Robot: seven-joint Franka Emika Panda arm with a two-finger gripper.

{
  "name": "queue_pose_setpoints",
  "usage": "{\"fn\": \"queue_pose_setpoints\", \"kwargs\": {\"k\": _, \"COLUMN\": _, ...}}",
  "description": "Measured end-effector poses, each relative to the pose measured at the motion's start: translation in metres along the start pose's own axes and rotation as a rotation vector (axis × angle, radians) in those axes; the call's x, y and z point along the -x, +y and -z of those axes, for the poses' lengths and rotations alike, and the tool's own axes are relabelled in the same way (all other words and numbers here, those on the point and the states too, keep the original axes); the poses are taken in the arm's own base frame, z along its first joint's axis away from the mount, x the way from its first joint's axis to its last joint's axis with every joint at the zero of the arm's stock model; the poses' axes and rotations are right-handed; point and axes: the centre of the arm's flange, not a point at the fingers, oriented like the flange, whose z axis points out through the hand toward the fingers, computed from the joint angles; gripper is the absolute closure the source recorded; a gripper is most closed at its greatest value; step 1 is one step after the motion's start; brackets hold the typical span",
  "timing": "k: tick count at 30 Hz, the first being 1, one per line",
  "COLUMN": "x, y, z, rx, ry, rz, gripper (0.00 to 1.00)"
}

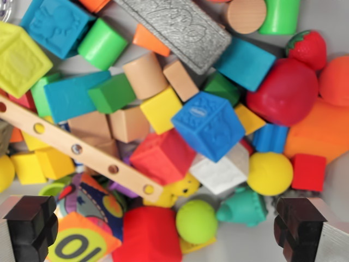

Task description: Pick an object from the bin

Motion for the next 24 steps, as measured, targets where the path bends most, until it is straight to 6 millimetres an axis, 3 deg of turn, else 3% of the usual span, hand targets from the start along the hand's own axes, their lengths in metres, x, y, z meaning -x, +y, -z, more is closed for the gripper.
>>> {"fn": "queue_pose_setpoints", "kwargs": {"k": 24, "x": 0.066, "y": 0.020, "z": -0.025, "rx": -0.014, "ry": 0.017, "rz": 0.296, "gripper": 0.00}}
